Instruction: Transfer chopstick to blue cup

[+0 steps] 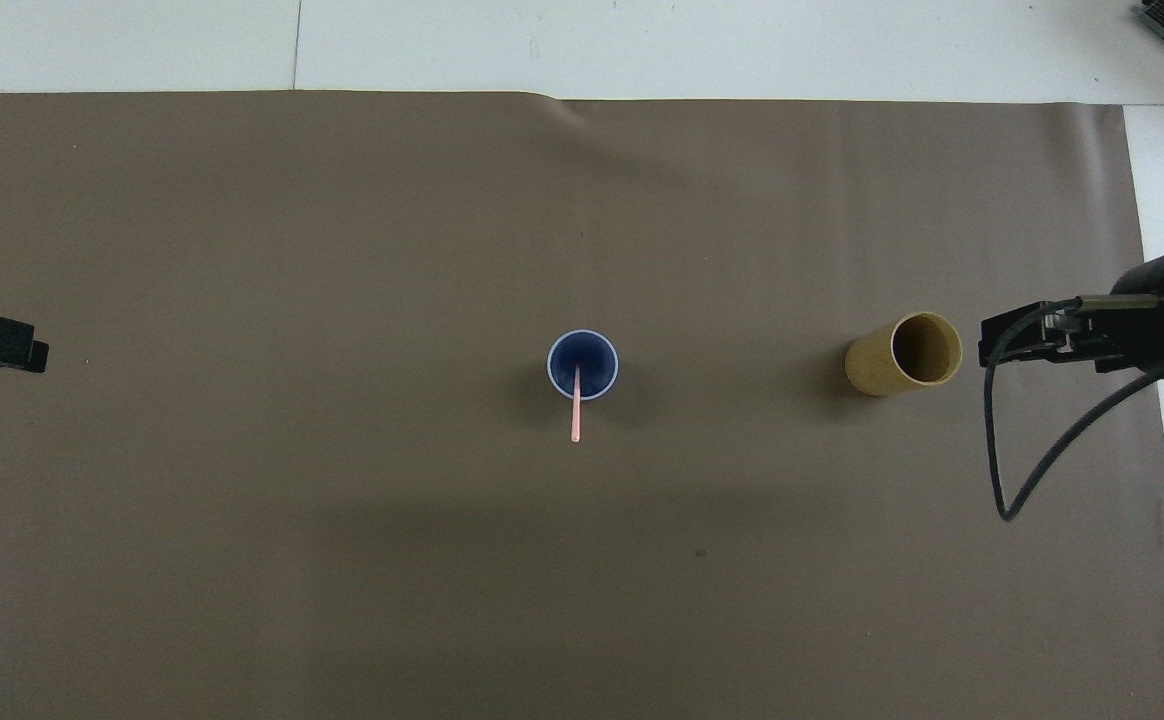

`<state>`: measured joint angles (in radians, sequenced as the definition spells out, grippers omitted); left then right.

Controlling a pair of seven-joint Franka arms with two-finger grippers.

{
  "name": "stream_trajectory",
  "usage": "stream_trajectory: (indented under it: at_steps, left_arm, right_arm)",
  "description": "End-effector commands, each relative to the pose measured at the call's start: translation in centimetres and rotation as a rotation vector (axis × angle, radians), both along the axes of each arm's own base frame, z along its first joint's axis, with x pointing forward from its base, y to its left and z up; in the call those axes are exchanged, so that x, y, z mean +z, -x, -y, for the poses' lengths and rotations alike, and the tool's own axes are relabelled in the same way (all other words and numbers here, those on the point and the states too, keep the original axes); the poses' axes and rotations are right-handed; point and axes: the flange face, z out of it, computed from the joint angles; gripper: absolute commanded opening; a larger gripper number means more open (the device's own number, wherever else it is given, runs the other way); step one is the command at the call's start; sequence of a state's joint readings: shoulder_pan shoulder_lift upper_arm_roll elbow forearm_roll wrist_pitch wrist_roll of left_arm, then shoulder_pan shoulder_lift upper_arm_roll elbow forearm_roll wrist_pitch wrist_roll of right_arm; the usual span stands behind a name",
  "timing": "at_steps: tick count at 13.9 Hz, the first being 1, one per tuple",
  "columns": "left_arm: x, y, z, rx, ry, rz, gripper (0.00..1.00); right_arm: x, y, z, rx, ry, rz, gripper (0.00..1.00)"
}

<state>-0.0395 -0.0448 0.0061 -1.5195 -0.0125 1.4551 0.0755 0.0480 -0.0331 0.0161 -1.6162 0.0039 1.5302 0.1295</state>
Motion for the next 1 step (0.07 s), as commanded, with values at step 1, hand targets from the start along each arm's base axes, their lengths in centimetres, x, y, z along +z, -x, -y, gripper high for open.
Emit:
stream_trajectory:
  at_steps: [1]
  left_arm:
    - [0.26,0.27,-0.15,0.002,-0.008,-0.008,1.00]
  right_arm:
    - [0.36,-0.06,-0.46,0.024,-0.003,-0.007,1.00]
